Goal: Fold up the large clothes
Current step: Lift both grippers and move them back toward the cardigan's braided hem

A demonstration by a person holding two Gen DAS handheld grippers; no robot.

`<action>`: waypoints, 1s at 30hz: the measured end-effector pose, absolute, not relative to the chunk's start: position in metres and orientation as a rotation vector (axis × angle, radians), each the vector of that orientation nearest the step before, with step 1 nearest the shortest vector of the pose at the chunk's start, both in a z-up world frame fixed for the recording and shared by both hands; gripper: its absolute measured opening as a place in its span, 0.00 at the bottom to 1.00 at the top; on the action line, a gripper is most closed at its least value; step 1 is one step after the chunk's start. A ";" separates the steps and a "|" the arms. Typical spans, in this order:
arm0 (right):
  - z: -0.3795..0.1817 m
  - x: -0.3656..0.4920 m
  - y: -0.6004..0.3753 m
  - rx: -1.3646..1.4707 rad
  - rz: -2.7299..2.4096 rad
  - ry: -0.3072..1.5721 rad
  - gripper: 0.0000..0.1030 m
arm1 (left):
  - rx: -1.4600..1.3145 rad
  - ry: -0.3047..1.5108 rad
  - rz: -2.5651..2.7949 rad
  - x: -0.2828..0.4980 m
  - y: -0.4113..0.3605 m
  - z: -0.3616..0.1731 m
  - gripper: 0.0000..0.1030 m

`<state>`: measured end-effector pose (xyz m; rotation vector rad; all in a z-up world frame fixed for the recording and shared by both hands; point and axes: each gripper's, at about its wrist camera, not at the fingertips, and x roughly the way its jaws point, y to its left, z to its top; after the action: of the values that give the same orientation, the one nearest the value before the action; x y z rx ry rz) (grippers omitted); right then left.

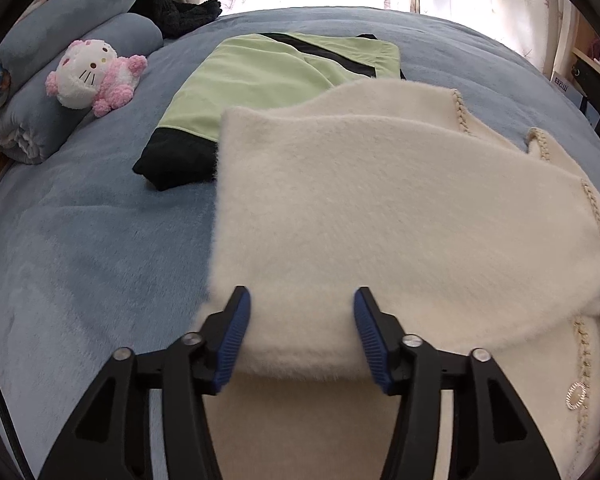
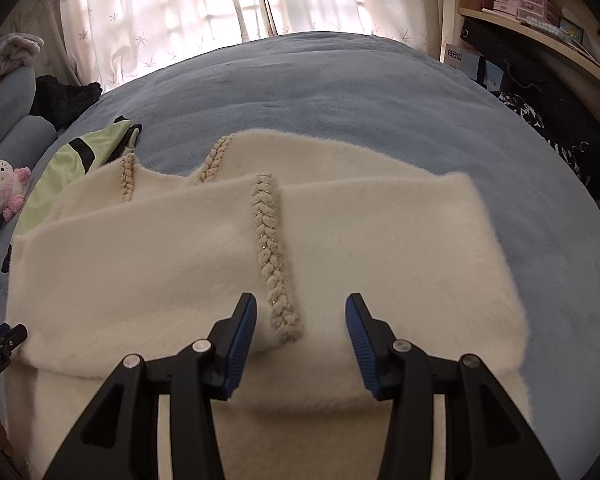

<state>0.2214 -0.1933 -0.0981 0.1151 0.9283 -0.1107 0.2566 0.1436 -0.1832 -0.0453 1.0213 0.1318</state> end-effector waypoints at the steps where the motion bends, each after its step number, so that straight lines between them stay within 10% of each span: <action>1: -0.096 0.219 -0.193 0.114 -0.113 0.925 0.45 | -0.045 1.021 0.133 0.254 0.143 -0.182 0.61; 4: -0.086 0.208 -0.193 0.118 -0.116 0.913 0.45 | -0.039 1.015 0.152 0.242 0.143 -0.175 0.75; 30: -0.030 0.061 -0.218 0.293 -0.124 0.857 0.45 | -0.144 0.891 0.175 0.075 0.154 -0.083 0.75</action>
<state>0.0614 -0.2182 -0.0296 0.2926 0.8573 -0.1239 0.0746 0.1538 -0.0833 -0.1440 0.8908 0.1754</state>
